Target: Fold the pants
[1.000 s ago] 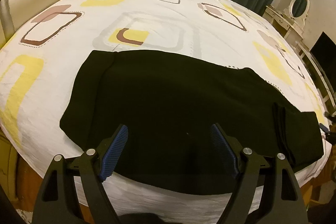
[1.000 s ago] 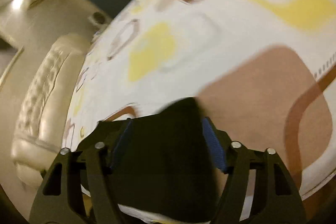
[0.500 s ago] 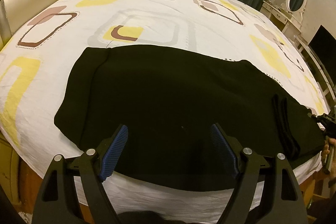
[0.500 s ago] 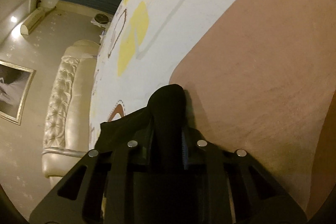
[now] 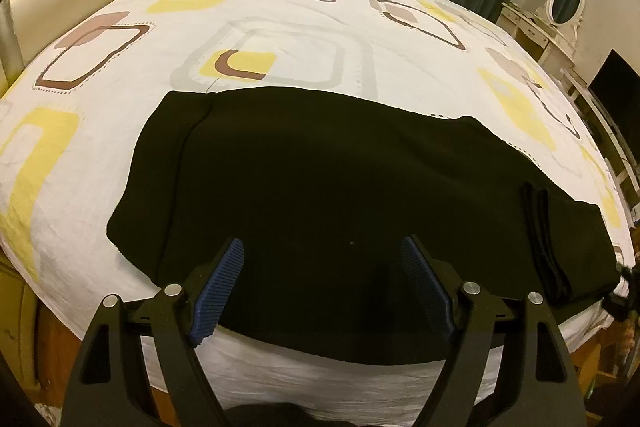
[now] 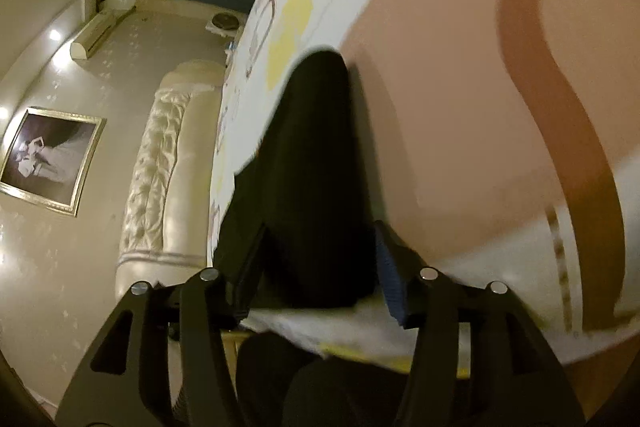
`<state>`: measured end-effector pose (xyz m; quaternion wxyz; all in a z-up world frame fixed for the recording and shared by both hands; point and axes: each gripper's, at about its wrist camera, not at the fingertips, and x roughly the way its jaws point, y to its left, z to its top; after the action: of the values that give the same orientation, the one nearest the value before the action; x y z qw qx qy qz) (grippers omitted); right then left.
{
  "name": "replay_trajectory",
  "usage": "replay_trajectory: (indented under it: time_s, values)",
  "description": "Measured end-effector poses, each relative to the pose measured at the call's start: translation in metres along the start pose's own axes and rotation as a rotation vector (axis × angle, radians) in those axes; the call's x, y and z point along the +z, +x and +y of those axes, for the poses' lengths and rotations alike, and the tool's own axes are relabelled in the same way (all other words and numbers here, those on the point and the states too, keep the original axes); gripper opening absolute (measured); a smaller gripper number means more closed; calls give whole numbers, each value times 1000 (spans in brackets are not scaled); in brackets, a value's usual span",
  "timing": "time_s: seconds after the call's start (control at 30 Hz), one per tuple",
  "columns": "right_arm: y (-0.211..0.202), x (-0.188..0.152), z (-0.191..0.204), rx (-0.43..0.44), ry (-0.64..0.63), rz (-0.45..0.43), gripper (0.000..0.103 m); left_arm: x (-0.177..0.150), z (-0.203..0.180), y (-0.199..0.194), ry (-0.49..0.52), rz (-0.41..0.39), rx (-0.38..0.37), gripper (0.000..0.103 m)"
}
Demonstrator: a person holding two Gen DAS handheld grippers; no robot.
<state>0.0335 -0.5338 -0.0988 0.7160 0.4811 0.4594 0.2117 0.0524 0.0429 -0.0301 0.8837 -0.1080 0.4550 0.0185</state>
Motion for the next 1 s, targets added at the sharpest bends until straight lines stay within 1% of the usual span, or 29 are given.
replay_trajectory:
  time_s: [0.03, 0.07, 0.1, 0.17, 0.2, 0.3, 0.37, 0.47, 0.5, 0.57, 0.6, 0.63, 0.67, 0.7, 0.73, 0.8, 0.83, 0.87, 0.93, 1.0]
  values:
    - [-2, -3, -3, 1, 4, -7, 37, 0, 0, 0, 2, 0, 0, 80]
    - [-4, -5, -6, -7, 12, -18, 32, -1, -1, 0, 5, 0, 3, 80]
    - [-4, -6, -10, -23, 16, -23, 24, -1, -1, 0, 7, 0, 5, 80]
    - [-2, -9, -16, -51, 0, -33, 20, -1, -1, -1, 9, -2, 9, 80]
    - [0, -10, -18, -52, 1, -42, 18, -1, 0, -1, 7, -3, 11, 80]
    - [1, -14, -21, -41, -22, -62, 17, 1, 2, -2, -1, -11, 13, 80]
    - [0, -15, -22, -31, -5, -73, 19, 2, 4, -3, -7, -14, 10, 80]
    - [-5, -19, -19, -5, 23, -97, 28, 3, 6, -3, -2, -19, 17, 80]
    - [-8, -21, -16, -12, 24, -106, 30, 3, 7, -3, 0, -19, 23, 80]
    - [-19, -22, -6, -101, 10, -152, 32, 4, 11, -4, -7, -24, 29, 80]
    - [-27, -23, 3, -172, -13, -196, 36, 5, 14, -5, -19, -28, 32, 80]
    - [-37, -26, 21, -318, -57, -271, 39, 6, 17, -5, -31, -29, 31, 80]
    - [-40, -28, 34, -393, -87, -309, 39, 7, 20, -5, -44, -29, 28, 80]
    - [-40, -31, 47, -411, -119, -335, 39, 9, 23, -4, -61, -26, 25, 80]
    - [-37, -34, 60, -382, -148, -351, 39, 10, 26, -4, -74, -24, 23, 80]
    - [-17, -43, 89, -276, -201, -311, 39, 10, 30, -4, -90, -22, 22, 80]
    - [4, -47, 102, -190, -221, -241, 39, 11, 31, -5, -91, -23, 25, 80]
    - [17, -49, 109, -146, -222, -198, 39, 11, 32, -5, -89, -25, 29, 80]
    - [59, -56, 119, -29, -203, -71, 39, 12, 35, -8, -88, -32, 33, 80]
    - [98, -64, 124, 60, -182, 31, 39, 14, 40, -10, -96, -35, 30, 80]
